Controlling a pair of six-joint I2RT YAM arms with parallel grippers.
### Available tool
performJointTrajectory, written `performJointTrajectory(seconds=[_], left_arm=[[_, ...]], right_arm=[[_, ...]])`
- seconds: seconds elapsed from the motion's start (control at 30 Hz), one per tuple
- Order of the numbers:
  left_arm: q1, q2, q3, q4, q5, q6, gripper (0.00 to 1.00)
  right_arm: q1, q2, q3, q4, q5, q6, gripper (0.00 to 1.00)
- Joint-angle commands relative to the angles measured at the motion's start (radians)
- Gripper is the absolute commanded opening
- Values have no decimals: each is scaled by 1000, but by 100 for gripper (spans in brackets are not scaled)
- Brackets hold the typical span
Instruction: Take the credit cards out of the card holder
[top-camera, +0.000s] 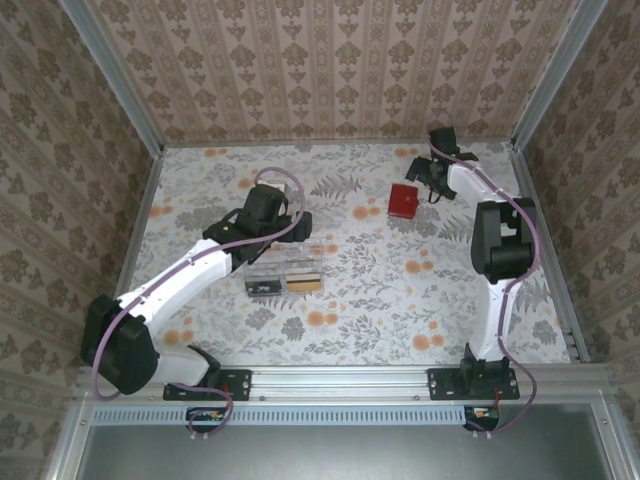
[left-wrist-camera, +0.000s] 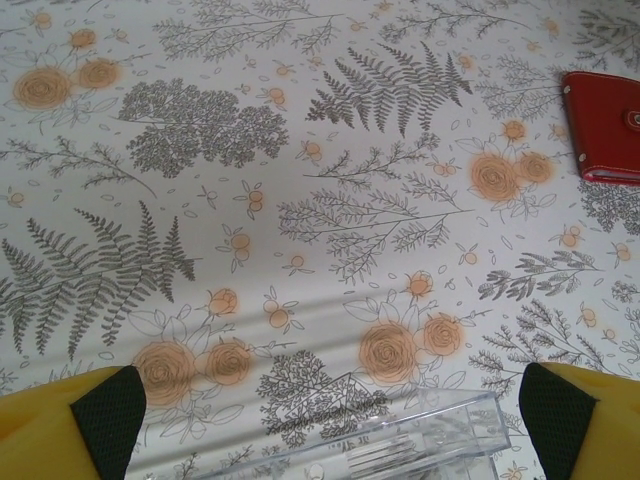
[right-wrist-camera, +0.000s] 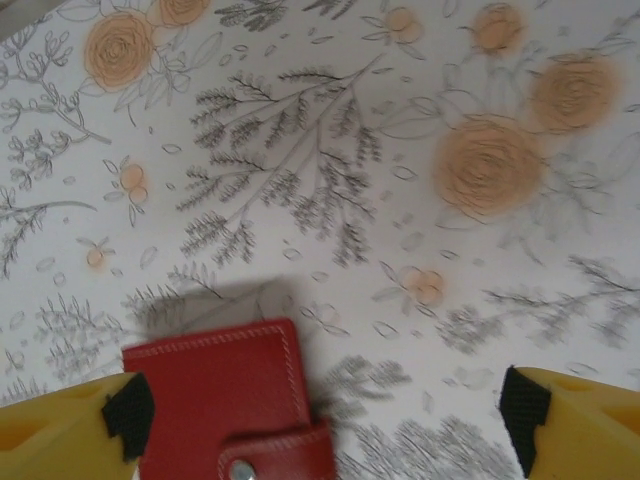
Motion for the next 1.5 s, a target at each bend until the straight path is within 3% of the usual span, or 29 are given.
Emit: performJointTrajectory(seconds=[0.0,0.3,0.57,0.67,0.83,1.2,1.47], left_arm=[[13,-36,14,-35,36,-18,100],[25,-70,-2,-51,36,-20,100],[26,-98,-27,-43,57,-36,100],[26,-116,-44,-39,55,-36,100],[26,-143,-75,-13,56,-53,100],[5,-188,-109,34,70,-81,100],[-74,-213,-142,73,62,-127,100]], right_arm=[[38,80,102,-68,-13,1,87],[107,232,304,-207,51,-41,75],[151,293,358,-287,178,-96,78],[165,280,336,-299,212,-118,71],[189,173,167,-232,199,-121,53],[303,-135,-344,-7,94,13,51],[378,-259,-492,11,83,60,53]])
